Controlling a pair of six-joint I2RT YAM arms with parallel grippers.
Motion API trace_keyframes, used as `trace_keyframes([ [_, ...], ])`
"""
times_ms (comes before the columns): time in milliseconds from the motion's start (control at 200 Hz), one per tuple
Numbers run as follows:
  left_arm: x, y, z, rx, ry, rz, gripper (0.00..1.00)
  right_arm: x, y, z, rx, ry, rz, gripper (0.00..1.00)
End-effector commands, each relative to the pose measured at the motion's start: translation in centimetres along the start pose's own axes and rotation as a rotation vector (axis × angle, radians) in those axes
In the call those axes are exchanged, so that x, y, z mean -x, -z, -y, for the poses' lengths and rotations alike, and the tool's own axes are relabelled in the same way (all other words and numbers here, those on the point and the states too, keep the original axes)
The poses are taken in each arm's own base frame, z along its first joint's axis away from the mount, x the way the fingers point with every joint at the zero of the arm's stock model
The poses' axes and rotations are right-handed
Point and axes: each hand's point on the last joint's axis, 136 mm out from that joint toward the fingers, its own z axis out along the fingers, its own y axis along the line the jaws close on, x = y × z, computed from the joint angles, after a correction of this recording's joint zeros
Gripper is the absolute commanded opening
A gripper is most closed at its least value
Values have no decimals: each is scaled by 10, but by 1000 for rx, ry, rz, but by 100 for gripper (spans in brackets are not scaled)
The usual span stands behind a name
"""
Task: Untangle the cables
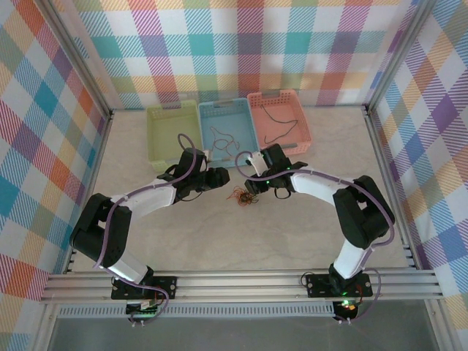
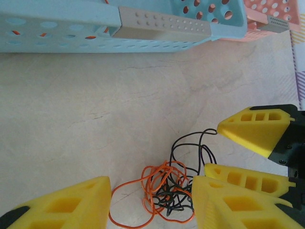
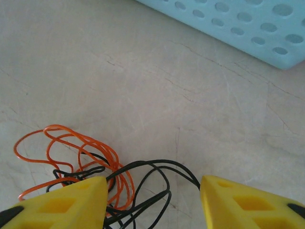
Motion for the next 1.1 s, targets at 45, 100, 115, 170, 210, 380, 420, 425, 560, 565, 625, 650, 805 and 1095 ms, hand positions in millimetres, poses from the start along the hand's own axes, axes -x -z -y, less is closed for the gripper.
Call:
trace_keyframes([
  [45,1,2,5,2,-21,4,49,3,0,3,-3,60,-7,59],
  [100,2,3,6,5,-26,6,49,3,0,7,-22,59,-10,60],
  [115,2,3,6,5,-27,7,49,4,1,7,-24,61,-8,60],
  [170,2,4,5,9,-32,9,49,4,3,7,-30,71,-7,60],
  [210,3,4,6,10,-32,11,49,5,6,8,-38,65,-6,60],
  [380,2,5,6,9,-36,11,49,5,19,9,-62,36,11,63],
  [420,2,4,7,7,-38,9,49,2,17,13,-80,37,-5,61],
  [425,1,4,7,6,-39,8,49,2,16,13,-82,36,-9,61],
  [560,1,3,7,10,-38,5,49,-4,4,19,-97,36,-56,56],
  [565,1,3,7,10,-38,4,49,-4,4,19,-97,35,-57,56],
  [625,1,4,8,9,-40,7,49,-4,1,21,-101,32,-68,55],
  [650,1,4,8,8,-41,8,49,-3,0,22,-106,31,-71,55],
  [805,1,3,7,10,-41,5,49,3,-15,22,-88,28,-68,57],
  [1095,0,3,9,3,-47,3,48,12,-18,20,-92,29,-43,24],
])
